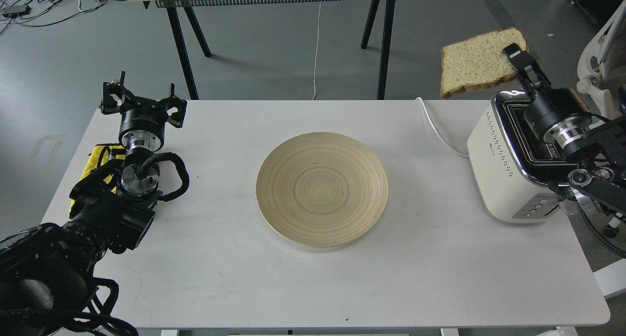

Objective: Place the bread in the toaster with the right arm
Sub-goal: 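Lift the bread slice with the right gripper up over the toaster, then lower the bread slice into the toaster slot with the right gripper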

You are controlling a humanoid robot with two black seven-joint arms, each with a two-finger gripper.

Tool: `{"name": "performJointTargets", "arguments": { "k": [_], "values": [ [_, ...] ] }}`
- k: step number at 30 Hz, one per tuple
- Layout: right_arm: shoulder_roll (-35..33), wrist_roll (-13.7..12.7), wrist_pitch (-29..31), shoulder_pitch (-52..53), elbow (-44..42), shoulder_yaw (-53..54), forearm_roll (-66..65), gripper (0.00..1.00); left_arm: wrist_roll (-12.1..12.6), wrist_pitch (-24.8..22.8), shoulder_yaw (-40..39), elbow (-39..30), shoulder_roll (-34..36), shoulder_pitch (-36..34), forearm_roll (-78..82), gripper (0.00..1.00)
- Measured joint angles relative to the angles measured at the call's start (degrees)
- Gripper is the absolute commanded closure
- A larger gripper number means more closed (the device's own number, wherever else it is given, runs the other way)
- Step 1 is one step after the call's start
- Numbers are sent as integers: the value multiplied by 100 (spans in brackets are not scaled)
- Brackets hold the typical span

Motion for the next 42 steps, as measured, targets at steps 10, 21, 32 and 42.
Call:
{"name": "performJointTargets", "arguments": {
  "k": [10, 21, 32, 42],
  "values": [
    [-1126, 0, 0, -75, -32, -821, -594, 100, 0, 0, -1, 0, 0, -1, 0, 0],
    [-1140, -2, 0, -90, -282, -1200, -602, 100, 4, 0, 0, 0, 0, -3, 0, 0],
    [-906, -2, 0, -118, -339, -1376, -602, 97, 4, 0, 0, 0, 0, -2, 0, 0],
    [-345, -2, 0, -133, -586, -1563, -601, 0, 3, 0, 1, 0, 0, 0, 0, 0]
  ]
}}
